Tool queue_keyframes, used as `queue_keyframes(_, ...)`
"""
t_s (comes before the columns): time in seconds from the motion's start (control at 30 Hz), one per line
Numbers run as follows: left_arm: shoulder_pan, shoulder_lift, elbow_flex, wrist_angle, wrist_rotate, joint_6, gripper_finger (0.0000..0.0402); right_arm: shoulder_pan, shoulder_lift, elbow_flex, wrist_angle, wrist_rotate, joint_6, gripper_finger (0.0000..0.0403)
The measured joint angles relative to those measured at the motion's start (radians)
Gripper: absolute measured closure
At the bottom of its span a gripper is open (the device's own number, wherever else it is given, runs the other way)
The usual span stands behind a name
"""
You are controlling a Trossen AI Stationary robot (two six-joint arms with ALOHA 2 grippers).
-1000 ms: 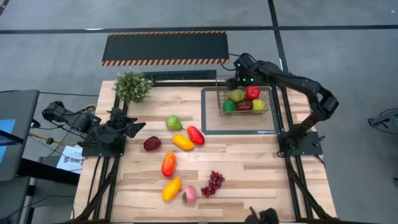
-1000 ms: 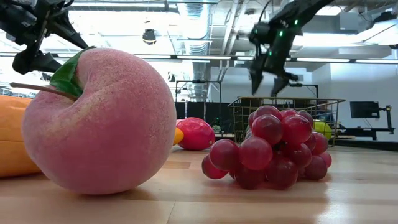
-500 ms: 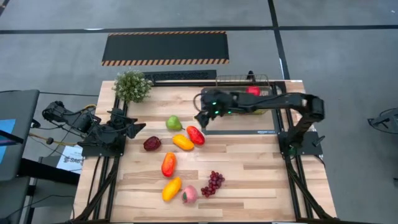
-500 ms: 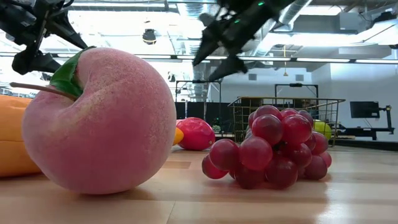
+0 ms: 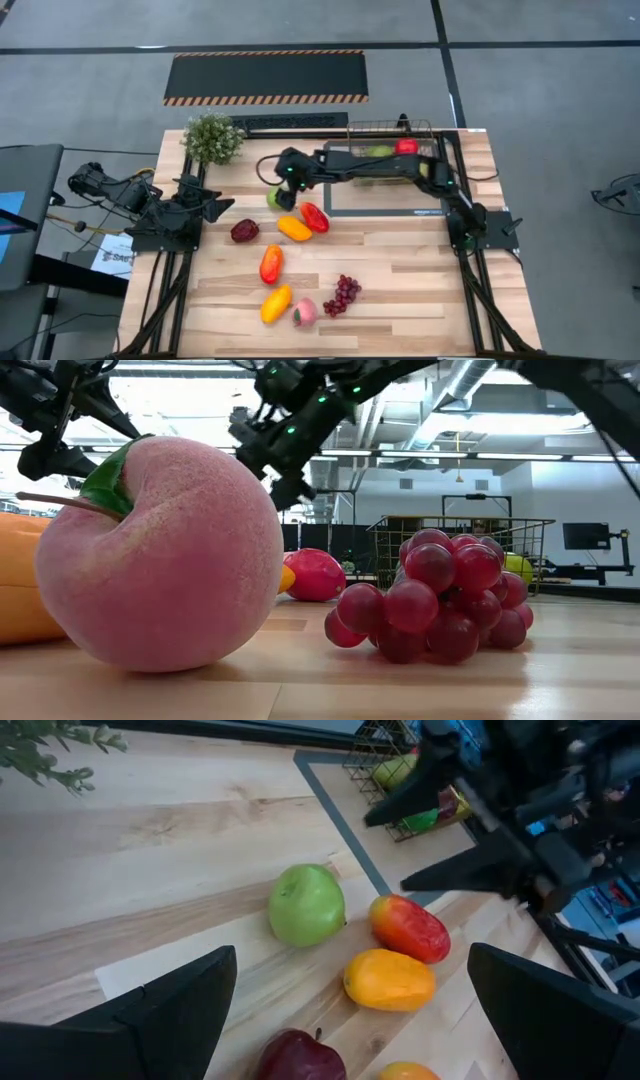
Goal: Build produce basket
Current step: Put the green pear into the gold wire basket
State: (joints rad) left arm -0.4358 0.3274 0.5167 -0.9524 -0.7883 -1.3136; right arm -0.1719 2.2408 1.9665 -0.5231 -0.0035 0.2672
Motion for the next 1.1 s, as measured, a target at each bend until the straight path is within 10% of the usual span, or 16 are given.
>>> queue_keyframes(0.77,0.0,0.0,0.0,-0.001,-0.005,-0.003,0.0017,-0.021,0.29,0.24,-0.076,-0.017,-0.062,0.0043)
queue_keyframes(1.1,0.0,0.0,0.0,-0.001,-0.005,-0.003,0.0017,-0.016,0.292,0.238,-0.132,-0.018,-0.014,0.0118)
